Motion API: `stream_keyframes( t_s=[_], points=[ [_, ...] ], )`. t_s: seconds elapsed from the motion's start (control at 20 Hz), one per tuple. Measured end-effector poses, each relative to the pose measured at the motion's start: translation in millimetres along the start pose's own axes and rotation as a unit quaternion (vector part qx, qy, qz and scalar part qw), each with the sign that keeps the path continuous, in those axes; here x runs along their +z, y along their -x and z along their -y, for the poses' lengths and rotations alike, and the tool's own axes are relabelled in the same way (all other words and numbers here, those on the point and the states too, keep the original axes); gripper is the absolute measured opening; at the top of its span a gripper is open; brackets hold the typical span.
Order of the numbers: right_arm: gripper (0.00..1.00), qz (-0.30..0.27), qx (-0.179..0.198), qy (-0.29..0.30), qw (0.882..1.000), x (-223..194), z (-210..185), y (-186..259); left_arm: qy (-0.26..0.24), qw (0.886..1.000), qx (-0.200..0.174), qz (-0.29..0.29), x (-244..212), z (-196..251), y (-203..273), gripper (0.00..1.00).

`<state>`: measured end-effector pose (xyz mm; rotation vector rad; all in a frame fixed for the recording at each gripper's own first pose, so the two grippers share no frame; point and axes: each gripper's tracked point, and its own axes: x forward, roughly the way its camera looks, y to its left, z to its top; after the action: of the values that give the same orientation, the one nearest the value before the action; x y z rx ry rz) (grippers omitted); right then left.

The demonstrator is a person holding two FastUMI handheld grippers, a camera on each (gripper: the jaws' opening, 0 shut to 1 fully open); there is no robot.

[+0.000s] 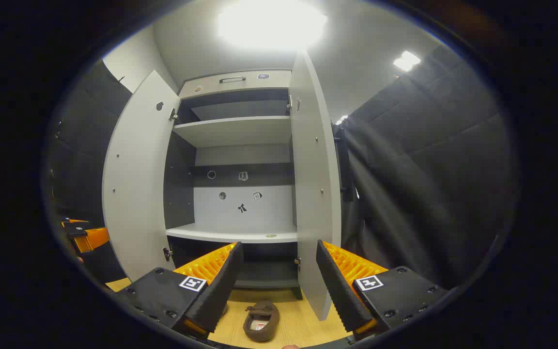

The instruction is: Grab one shoe with the right hand and put it into the shoe cabinet, grab the other shoe with the left hand and put it into the shoe cabinet; then close the right door with the right hand and the left door with the left hand.

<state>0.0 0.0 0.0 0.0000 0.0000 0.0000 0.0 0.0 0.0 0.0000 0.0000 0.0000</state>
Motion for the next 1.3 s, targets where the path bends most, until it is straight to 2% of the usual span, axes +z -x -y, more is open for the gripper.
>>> stream_keyframes(
  t_s=[0.05, 0.4, 0.45, 0.55, 0.6, 0.65, 0.7, 0.8, 0.9, 0.95, 1.15, 1.2, 1.3],
  points=[
    [0.96, -0.002, 0.001, -0.001, 1.0, -1.0, -1.5, 0.2, 0.0, 1.0, -0.001, 0.003, 1.7, 0.7, 0.4, 0.93],
    [0.96, -0.006, 0.011, 0.004, 1.0, -5.5, -12.1, -0.9, -0.004, 1.0, -0.013, 0.005, 0.7, 2.1, 0.2, 0.93],
    [0.93, -0.005, 0.012, 0.003, 1.0, -4.5, -12.9, -2.0, -0.005, 1.0, -0.012, 0.006, 0.9, 1.6, -1.1, 0.93],
    [0.96, -0.003, 0.011, 0.003, 1.0, -3.0, -12.4, -4.2, -0.004, 1.0, -0.011, 0.008, 2.8, -0.3, -3.3, 0.93],
    [0.96, -0.003, 0.01, 0.004, 1.0, -2.7, -12.4, -4.5, -0.004, 1.0, -0.011, 0.009, 2.4, -2.0, -5.0, 0.99],
    [0.93, -0.002, 0.009, 0.005, 1.0, -1.1, -12.1, -5.7, -0.004, 1.0, -0.009, 0.01, 3.9, -3.5, -5.7, 0.99],
    [0.96, -0.001, 0.008, 0.005, 1.0, -0.7, -11.5, -5.9, -0.005, 1.0, -0.009, 0.01, 3.0, -4.9, -6.3, 0.99],
    [0.93, 0.0, 0.008, 0.007, 1.0, -0.2, -12.1, -6.8, -0.004, 1.0, -0.008, 0.009, 1.6, -6.3, -5.3, 0.99],
    [0.96, 0.0, 0.008, 0.01, 1.0, -0.8, -11.5, -6.5, -0.003, 1.0, -0.009, 0.009, 1.6, -6.6, -6.4, 0.99],
    [0.92, -0.001, 0.007, 0.011, 1.0, -0.8, -11.1, -6.3, -0.004, 1.0, -0.01, 0.01, 2.5, -6.7, -6.7, 0.99],
    [0.92, -0.001, 0.006, 0.01, 1.0, -0.6, -10.6, -7.0, -0.011, 1.0, -0.011, 0.014, 2.8, -6.4, -6.3, 0.99],
    [0.93, -0.002, 0.004, 0.011, 1.0, -0.6, -9.8, -7.2, -0.01, 1.0, -0.012, 0.014, 3.1, -6.7, -5.4, 0.93],
    [0.96, -0.009, 0.002, 0.015, 1.0, -3.6, -10.6, -7.7, -0.009, 1.0, -0.013, 0.013, 3.1, -8.2, -4.7, 0.93]
  ],
)
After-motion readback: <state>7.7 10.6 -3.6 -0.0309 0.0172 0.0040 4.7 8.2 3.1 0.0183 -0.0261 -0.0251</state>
